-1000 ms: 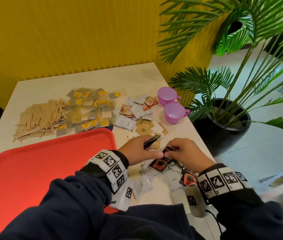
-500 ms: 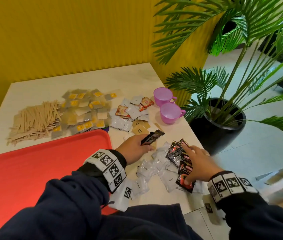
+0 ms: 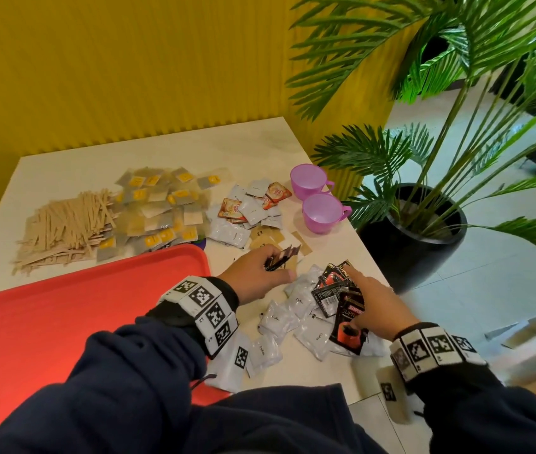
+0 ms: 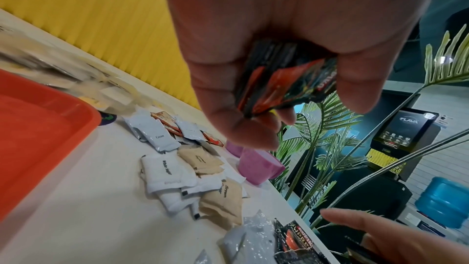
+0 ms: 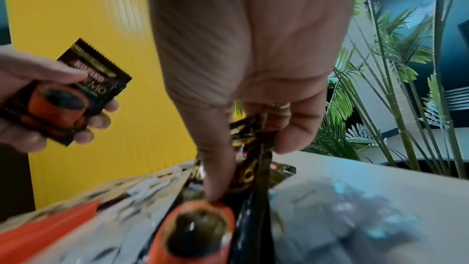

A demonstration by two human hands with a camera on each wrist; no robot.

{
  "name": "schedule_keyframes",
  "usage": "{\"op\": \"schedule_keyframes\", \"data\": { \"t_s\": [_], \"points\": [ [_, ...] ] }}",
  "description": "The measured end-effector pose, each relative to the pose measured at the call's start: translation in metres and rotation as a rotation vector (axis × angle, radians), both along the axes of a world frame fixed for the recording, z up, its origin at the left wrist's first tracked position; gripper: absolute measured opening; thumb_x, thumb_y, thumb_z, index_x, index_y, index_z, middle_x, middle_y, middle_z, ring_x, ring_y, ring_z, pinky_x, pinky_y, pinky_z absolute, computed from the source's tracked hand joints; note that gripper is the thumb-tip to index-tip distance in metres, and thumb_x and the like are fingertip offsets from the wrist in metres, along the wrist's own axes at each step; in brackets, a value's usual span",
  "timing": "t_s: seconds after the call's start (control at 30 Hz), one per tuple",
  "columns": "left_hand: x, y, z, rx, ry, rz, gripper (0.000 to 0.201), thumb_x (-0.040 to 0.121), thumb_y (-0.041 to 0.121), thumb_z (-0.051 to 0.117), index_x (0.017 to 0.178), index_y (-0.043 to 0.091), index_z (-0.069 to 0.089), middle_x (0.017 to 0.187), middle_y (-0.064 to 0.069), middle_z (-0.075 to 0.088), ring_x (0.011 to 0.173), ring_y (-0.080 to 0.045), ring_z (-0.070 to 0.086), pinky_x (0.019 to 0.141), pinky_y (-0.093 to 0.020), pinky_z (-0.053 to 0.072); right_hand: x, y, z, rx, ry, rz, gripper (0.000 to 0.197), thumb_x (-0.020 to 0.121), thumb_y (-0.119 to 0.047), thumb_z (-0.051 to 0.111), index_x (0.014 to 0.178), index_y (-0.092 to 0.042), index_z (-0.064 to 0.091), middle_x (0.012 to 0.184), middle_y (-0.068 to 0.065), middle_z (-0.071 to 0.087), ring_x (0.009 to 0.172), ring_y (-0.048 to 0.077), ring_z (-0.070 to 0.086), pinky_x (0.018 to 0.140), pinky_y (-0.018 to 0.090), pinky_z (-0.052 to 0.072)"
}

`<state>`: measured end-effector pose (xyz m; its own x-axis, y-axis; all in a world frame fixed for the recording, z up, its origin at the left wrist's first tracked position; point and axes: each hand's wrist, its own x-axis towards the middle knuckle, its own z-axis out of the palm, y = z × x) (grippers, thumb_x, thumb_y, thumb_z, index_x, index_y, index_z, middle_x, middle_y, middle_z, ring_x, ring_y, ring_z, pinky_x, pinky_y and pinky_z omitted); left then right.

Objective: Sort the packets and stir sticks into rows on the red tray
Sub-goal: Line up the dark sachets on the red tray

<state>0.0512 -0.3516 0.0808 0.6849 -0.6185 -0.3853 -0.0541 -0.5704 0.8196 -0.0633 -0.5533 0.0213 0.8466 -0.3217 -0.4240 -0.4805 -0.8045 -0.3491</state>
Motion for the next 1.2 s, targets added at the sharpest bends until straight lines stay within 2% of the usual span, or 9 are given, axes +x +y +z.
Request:
{"op": "schedule_keyframes", "data": {
  "t_s": [0.17, 0.33, 0.43, 0.53, 0.63, 0.73, 0.9, 1.03, 1.2],
  "points": [
    [0.001, 0.002, -0.001, -0.007, 0.014, 0.015, 0.026, 0.087, 0.032, 0.062, 0.105, 0.017, 0.051, 0.095, -0.004, 0.052, 0.084, -0.019, 0.051, 0.065, -0.029, 0.048, 0.004, -0.005, 0.024, 0.186, -0.063, -0.012, 0.050, 0.080, -0.005, 0.068, 0.121, -0.029, 0.055, 0.103, -0.006, 0.060, 0.088, 0.009, 0.057, 0.073, 0.016, 0.048],
    [0.001, 0.003, 0.005, -0.045, 0.028, -0.021, 0.023, 0.084, 0.032, 0.066, 0.099, 0.021, 0.052, 0.092, 0.005, 0.053, 0.081, -0.013, 0.052, 0.068, -0.028, 0.049, 0.012, 0.001, 0.062, 0.365, -0.254, 0.013, 0.032, 0.077, -0.006, 0.072, 0.093, -0.030, 0.059, 0.082, -0.012, 0.063, 0.068, -0.004, 0.057, 0.054, 0.006, 0.040],
    [0.001, 0.003, 0.010, -0.098, 0.112, -0.049, 0.029, 0.077, 0.031, 0.074, 0.096, 0.027, 0.052, 0.095, 0.005, 0.058, 0.084, -0.012, 0.055, 0.069, -0.028, 0.048, 0.020, 0.015, 0.076, 0.572, -0.371, -0.006, 0.032, 0.075, 0.004, 0.071, 0.088, -0.023, 0.061, 0.079, -0.006, 0.065, 0.066, 0.000, 0.061, 0.062, 0.011, 0.048],
    [-0.001, 0.001, 0.015, -0.137, 0.178, -0.129, 0.061, 0.055, 0.041, 0.080, 0.108, 0.024, 0.055, 0.105, -0.001, 0.065, 0.095, -0.017, 0.064, 0.082, -0.033, 0.052, 0.027, 0.031, 0.082, 0.709, -0.457, -0.023, 0.037, 0.072, 0.008, 0.071, 0.087, -0.024, 0.061, 0.086, -0.003, 0.067, 0.078, 0.011, 0.064, 0.077, 0.023, 0.054],
    [-0.002, 0.000, 0.016, -0.212, 0.244, -0.160, 0.067, 0.046, 0.038, 0.075, 0.108, 0.023, 0.057, 0.102, -0.001, 0.067, 0.097, -0.016, 0.064, 0.092, -0.033, 0.050, 0.033, 0.044, 0.084, 0.780, -0.502, -0.007, 0.037, 0.072, 0.011, 0.070, 0.086, -0.023, 0.061, 0.086, -0.007, 0.066, 0.073, 0.001, 0.063, 0.071, 0.014, 0.051],
    [-0.001, 0.001, 0.016, -0.268, 0.316, -0.109, 0.062, 0.042, 0.029, 0.071, 0.103, 0.022, 0.058, 0.098, -0.004, 0.065, 0.091, -0.018, 0.062, 0.091, -0.036, 0.049, 0.039, 0.050, 0.084, 0.756, -0.533, -0.027, 0.037, 0.074, 0.006, 0.071, 0.086, -0.027, 0.061, 0.086, -0.007, 0.062, 0.073, 0.012, 0.058, 0.070, 0.026, 0.053],
    [0.002, 0.005, 0.017, -0.223, 0.399, -0.003, 0.047, 0.059, 0.016, 0.066, 0.104, 0.018, 0.055, 0.090, -0.004, 0.064, 0.077, -0.018, 0.064, 0.061, -0.027, 0.057, 0.044, 0.044, 0.086, 0.610, -0.683, -0.074, 0.040, 0.070, 0.002, 0.075, 0.089, -0.030, 0.060, 0.076, -0.009, 0.050, 0.065, -0.003, 0.045, 0.065, 0.011, 0.041],
    [-0.001, 0.000, 0.016, -0.192, 0.427, -0.002, 0.044, 0.073, 0.009, 0.069, 0.113, 0.020, 0.051, 0.094, 0.000, 0.062, 0.083, -0.014, 0.063, 0.059, -0.025, 0.058, 0.050, 0.054, 0.088, 0.718, -0.755, -0.060, 0.044, 0.069, 0.009, 0.073, 0.086, -0.029, 0.058, 0.070, -0.007, 0.049, 0.058, -0.008, 0.047, 0.059, 0.006, 0.040],
    [0.000, -0.002, 0.019, -0.168, 0.407, -0.052, 0.041, 0.086, -0.011, 0.042, 0.109, 0.021, 0.055, 0.090, 0.002, 0.068, 0.081, -0.006, 0.064, 0.058, -0.024, 0.056, 0.055, 0.045, 0.077, 0.612, -0.783, -0.144, 0.033, 0.072, -0.008, 0.076, 0.089, -0.030, 0.058, 0.075, -0.009, 0.053, 0.067, 0.001, 0.049, 0.068, 0.015, 0.043]
  ]
}}
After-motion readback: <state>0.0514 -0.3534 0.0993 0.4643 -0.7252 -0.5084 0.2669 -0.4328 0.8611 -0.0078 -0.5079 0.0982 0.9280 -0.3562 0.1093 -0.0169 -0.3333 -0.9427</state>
